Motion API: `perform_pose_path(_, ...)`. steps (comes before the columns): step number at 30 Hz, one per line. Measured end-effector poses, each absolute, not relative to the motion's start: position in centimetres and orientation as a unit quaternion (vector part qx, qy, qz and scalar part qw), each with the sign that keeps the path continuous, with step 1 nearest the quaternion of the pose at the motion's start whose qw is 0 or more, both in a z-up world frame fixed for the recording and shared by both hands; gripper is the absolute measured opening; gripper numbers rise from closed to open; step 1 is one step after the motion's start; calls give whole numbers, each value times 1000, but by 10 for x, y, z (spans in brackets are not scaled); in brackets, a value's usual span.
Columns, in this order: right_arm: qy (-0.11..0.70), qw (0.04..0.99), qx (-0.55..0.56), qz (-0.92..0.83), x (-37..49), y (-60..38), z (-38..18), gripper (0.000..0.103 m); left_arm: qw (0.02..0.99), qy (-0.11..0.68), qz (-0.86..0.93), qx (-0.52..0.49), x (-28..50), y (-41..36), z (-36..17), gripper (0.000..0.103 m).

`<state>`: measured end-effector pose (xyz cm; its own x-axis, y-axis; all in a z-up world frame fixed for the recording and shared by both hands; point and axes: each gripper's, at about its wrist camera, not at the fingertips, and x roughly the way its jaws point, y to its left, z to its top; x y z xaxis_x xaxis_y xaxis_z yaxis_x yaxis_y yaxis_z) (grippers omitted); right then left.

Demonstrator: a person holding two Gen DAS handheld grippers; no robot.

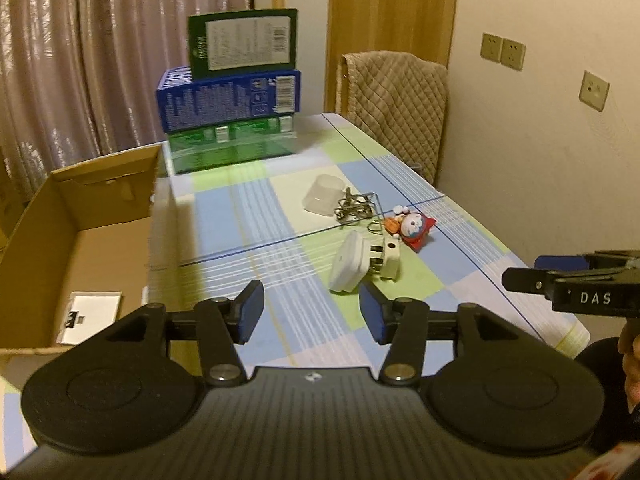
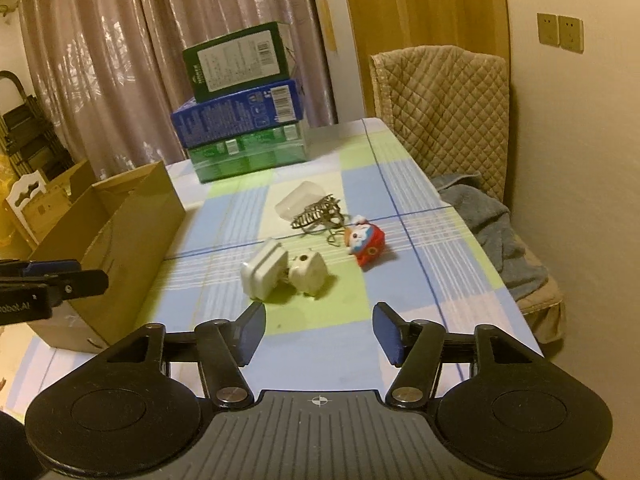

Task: Organize rigid objects
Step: 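Move both tools back toward the white plug adapters on the table, then grasp the white square adapter with the left tool while the right tool grasps the round adapter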

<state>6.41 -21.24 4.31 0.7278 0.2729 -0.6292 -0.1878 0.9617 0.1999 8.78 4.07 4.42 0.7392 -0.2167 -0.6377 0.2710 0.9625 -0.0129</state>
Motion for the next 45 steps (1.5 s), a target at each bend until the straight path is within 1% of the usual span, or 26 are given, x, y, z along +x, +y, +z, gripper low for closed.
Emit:
perform_pose_path(4,349,927,56,125,80,-221,37,60,928,338,-145,61,103,22,29,49)
perform_pose_path(14,362,920,30,149,139,-229,15,60,909,352,-177,138,154,-21,-31,49)
perform_pose_path(20,374,912,-9,170,169,-222,-8,60,901,354,-189,166,183,-36,-66,49)
perform_pose_path(25,382,904,-48,185,187,-213,-28,60,899,350,-195,176,203,-43,-81,49)
perform_pose_path(27,384,901,-54,193,192,-211,-33,60,897,353,-199,176,209,-43,-85,45)
perform_pose_path(29,385,898,-61,203,196,-208,-39,60,897,356,-199,173,213,-42,-87,31)
perform_pose_path(31,384,896,-70,214,199,-203,-44,60,897,359,-197,167,215,-38,-88,24)
perform_pose_path(45,367,880,-114,280,220,-167,-75,60,914,351,-151,135,182,2,-86,23)
